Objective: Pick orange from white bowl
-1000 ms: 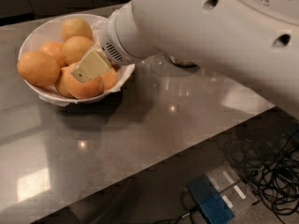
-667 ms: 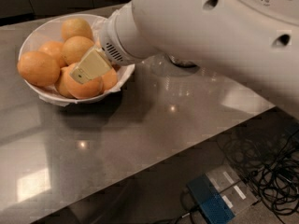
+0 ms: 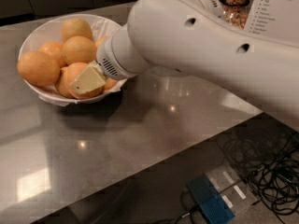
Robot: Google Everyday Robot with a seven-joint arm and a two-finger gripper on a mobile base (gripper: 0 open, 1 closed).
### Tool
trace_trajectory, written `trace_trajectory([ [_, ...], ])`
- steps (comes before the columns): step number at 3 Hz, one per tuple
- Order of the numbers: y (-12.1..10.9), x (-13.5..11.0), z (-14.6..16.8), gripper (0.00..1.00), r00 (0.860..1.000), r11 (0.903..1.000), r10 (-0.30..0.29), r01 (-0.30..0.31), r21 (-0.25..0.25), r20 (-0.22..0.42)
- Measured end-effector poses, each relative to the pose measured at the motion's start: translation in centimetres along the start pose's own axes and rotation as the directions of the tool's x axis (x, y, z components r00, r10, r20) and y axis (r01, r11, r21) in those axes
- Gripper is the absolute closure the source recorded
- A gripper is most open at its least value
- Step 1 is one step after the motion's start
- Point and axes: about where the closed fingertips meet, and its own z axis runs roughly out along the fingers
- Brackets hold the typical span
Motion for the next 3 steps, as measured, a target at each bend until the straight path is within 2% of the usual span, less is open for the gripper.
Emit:
trace_trajectory([
  [1, 0.0, 0.0, 0.0, 0.17, 1.000, 1.0000, 0.000, 0.000, 0.000, 0.000],
  [2, 1.5, -0.7, 0.5, 0.28, 1.000, 0.9993, -0.008, 0.009, -0.037, 0.028],
  [3, 2.5, -0.9, 1.0, 0.29, 0.999, 0.9977, -0.004, 0.007, -0.068, 0.042],
])
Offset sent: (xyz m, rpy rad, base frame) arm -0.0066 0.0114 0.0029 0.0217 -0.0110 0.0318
